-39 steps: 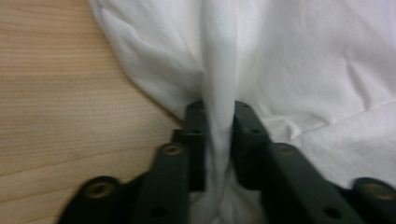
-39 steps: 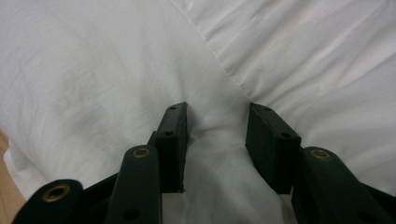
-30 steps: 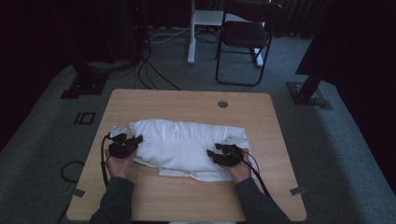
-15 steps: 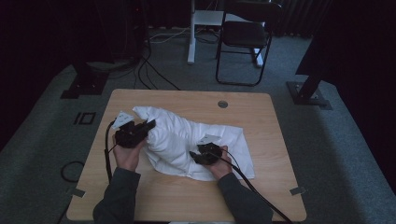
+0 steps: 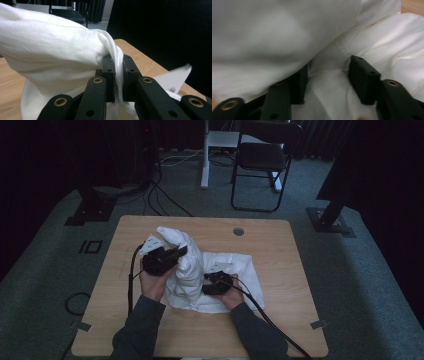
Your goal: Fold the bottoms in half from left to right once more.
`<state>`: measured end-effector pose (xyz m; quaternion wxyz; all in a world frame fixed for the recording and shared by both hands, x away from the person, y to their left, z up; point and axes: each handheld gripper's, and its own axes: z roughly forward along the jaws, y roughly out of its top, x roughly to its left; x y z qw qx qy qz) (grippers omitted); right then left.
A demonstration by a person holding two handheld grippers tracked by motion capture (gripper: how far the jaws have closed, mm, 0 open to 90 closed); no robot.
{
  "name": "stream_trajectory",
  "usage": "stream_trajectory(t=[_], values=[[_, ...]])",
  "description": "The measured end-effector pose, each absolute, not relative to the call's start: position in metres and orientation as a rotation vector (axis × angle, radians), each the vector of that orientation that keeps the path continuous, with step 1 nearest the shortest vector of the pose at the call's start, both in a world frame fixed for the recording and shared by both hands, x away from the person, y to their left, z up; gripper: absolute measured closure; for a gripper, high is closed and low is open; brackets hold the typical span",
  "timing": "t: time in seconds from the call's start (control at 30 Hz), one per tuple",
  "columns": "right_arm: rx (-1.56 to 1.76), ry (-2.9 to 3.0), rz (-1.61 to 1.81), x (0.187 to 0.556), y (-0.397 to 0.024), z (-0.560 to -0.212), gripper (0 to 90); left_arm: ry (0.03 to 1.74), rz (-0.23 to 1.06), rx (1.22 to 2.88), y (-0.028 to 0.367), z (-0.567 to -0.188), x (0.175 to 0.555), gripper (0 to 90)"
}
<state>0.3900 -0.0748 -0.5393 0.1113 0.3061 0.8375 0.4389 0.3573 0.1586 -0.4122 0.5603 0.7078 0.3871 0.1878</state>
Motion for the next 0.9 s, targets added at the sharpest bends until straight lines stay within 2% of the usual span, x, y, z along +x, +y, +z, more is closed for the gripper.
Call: stream_trajectory(t=[0.17,0.27,0.37,0.47,0.6,0.7,0.77,0.9], values=[[0.955,2.365,1.223,0.384,-0.101,-0.531,40.0,0.896,0.423,1.678,0.154,-0.412,0.358,83.8],[0.955,2.416,1.171,0.387,-0.091,-0.551,39.5,0.871,0.424,1.69,0.147,-0.41,0.355,83.8],[0.909,2.408,1.223,0.388,-0.084,-0.555,39.8,0.855,0.443,1.725,0.138,-0.409,0.356,83.7],[0.82,2.463,1.2,0.387,-0.09,-0.545,38.9,0.849,0.44,1.739,0.134,-0.411,0.357,83.7],[0.894,2.317,1.291,0.378,-0.125,-0.527,40.1,0.839,0.44,1.752,0.131,-0.411,0.356,83.7],[0.996,2.354,1.137,0.383,-0.138,-0.541,39.0,0.826,0.426,1.759,0.126,-0.412,0.356,83.7],[1.023,2.402,1.08,0.386,-0.132,-0.557,39.8,0.81,0.413,1.766,0.119,-0.413,0.356,83.7],[0.993,2.393,1.136,0.388,-0.122,-0.563,40.3,0.78,0.412,1.829,0.098,-0.418,0.358,83.7]])
